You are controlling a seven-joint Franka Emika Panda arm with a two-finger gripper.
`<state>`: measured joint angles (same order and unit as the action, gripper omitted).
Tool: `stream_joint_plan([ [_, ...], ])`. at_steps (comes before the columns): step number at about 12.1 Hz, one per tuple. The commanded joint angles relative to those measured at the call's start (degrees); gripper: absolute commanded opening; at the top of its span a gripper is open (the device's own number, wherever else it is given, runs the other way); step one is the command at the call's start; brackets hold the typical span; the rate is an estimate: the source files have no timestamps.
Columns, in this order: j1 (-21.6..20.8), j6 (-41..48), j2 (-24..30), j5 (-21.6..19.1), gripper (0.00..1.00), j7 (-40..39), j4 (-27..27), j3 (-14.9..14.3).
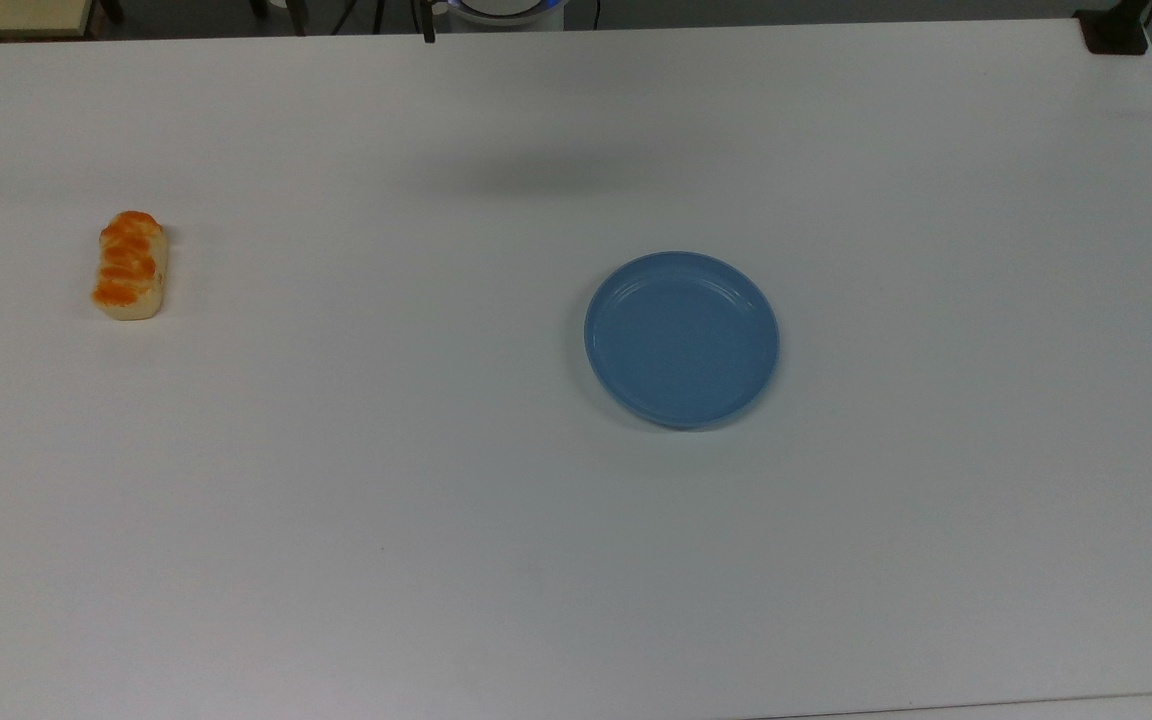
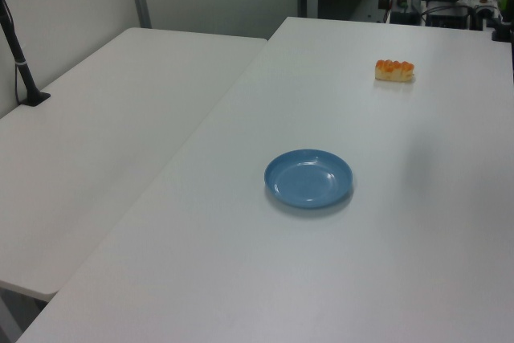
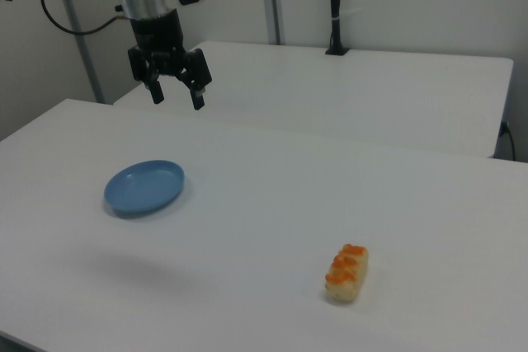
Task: Put the bread onto the plate
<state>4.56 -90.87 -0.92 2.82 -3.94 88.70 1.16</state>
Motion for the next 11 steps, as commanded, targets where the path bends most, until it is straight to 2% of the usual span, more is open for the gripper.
stream_joint_plan([
  [1,-0.9,-2.4,0.4,-0.5,1.00,-0.5,1.4,-0.6],
  [3,-1.0,-4.1,0.3,-0.5,1.00,-0.3,1.4,-0.6],
  [5,-1.2,-3.6,0.5,-0.6,1.00,-0.1,1.4,-0.6],
  [7,-1.9,-2.2,0.9,-1.1,1.00,3.3,1.5,-0.6],
  [11,-2.9,-1.9,0.8,-0.6,1.00,3.4,1.4,-0.7],
])
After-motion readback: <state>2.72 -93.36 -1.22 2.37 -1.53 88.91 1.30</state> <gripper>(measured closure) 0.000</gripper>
